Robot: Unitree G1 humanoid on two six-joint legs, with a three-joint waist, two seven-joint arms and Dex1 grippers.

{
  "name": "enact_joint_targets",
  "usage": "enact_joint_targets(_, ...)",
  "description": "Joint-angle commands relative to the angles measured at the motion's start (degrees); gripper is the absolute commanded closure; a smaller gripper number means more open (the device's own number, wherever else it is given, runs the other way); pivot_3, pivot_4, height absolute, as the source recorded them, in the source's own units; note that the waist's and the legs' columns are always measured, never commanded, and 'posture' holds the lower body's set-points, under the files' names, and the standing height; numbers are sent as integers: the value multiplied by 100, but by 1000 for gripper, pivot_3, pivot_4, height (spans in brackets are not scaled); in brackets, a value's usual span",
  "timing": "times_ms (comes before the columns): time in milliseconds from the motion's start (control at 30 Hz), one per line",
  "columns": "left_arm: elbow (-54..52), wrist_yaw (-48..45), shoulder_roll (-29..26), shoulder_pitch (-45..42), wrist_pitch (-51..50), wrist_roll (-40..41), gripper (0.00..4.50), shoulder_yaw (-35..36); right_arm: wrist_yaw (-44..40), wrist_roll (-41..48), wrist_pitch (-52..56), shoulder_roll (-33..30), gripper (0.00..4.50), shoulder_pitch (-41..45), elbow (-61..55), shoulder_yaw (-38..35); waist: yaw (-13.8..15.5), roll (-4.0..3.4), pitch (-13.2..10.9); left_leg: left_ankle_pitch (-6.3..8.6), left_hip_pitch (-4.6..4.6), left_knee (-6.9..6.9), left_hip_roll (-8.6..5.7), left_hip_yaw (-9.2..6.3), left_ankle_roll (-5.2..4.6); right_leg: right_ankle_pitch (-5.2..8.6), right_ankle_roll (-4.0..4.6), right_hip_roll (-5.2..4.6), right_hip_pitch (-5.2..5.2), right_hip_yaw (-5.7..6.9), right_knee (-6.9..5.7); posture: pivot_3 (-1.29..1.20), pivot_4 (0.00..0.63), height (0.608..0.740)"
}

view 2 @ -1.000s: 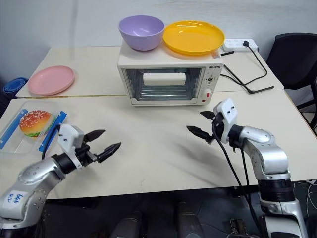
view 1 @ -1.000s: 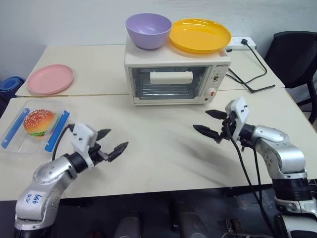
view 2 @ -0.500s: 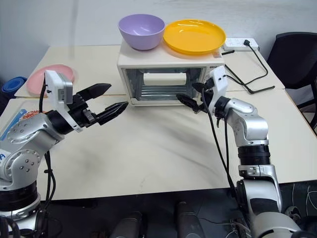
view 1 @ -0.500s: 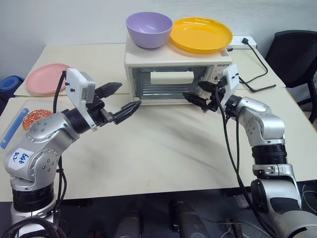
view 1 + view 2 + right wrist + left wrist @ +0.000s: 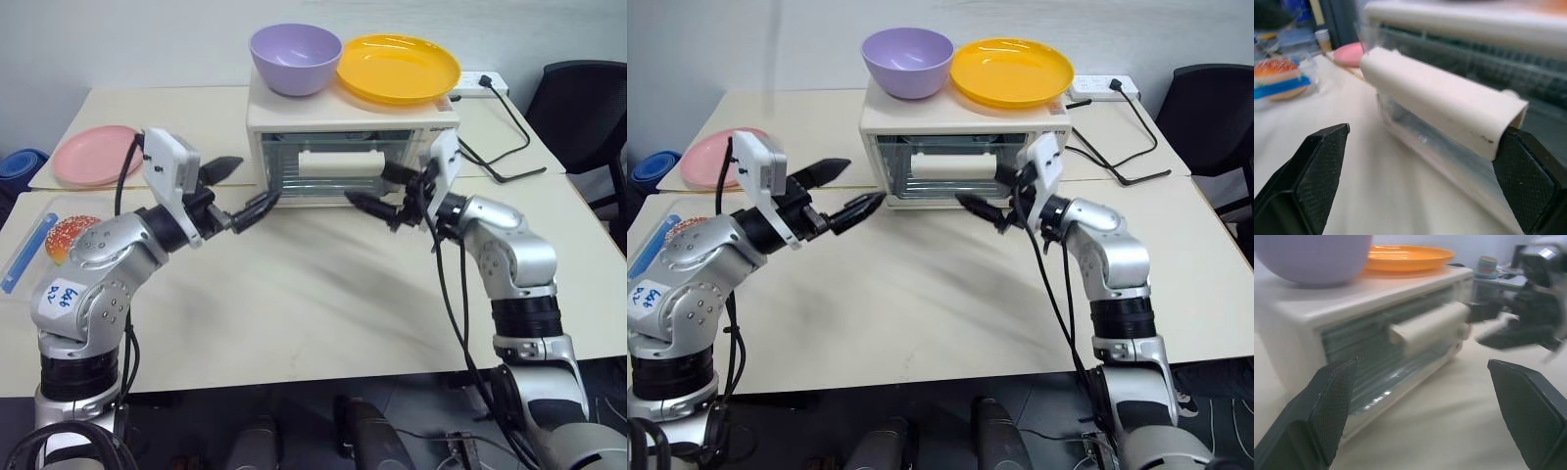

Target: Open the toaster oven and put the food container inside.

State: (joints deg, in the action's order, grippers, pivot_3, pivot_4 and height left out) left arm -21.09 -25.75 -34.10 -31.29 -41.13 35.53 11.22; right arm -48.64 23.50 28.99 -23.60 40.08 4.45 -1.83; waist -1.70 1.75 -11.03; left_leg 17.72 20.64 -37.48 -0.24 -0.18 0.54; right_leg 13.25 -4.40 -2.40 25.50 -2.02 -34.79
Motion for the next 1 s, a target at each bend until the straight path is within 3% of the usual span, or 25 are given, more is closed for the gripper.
enact_joint_targets(33,286,3,-26,-363,279,-331,0,-122,-91,126,5,-25,17,-208,-570,108,-7,0,0,0,-2,1,0,2,0,0,0,0,0,-2,-2,0,150,740)
enact_joint_targets(100,616,-57,-51,-604,439,-570,0,-260,-92,141,47,-42,17,-422,-778,181,-5,0,0,0,-4,1,1,2,0,0,0,2,0,-2,-1,0,150,740)
enact_joint_targets(233,1235,-521,-185,-999,806,-941,875,-568,-20,176,167,-28,0,-720,-1098,234,-12,0,0,0,-4,4,2,2,0,0,0,5,3,-2,-3,0,150,740)
enact_joint_targets(567,2373,-1681,-415,-1201,1685,-1735,4041,-1238,210,321,403,-67,0,-1036,-1511,42,3,-1,-1,0,5,21,3,0,0,0,1,2,9,3,1,0,150,740)
enact_joint_targets(633,2468,-1770,-370,-1220,1779,-1806,4486,-1263,249,347,444,-81,0,-1095,-1588,12,5,-1,0,1,11,21,3,-1,-1,0,0,1,11,4,4,0,150,740)
enact_joint_targets(833,2583,-2017,-264,-1220,1854,-1964,4486,-1357,396,375,593,-259,0,-1361,-1865,-85,19,-1,0,1,70,7,0,-6,-1,-1,-1,-4,64,8,-9,0,150,740)
enact_joint_targets(1000,2368,-2180,-283,-954,1850,-2014,4486,-1386,271,591,898,-1002,0,-2078,-2344,-636,34,-1,0,1,77,1,-2,-5,-2,-1,-2,-4,69,8,-11,0,150,740)
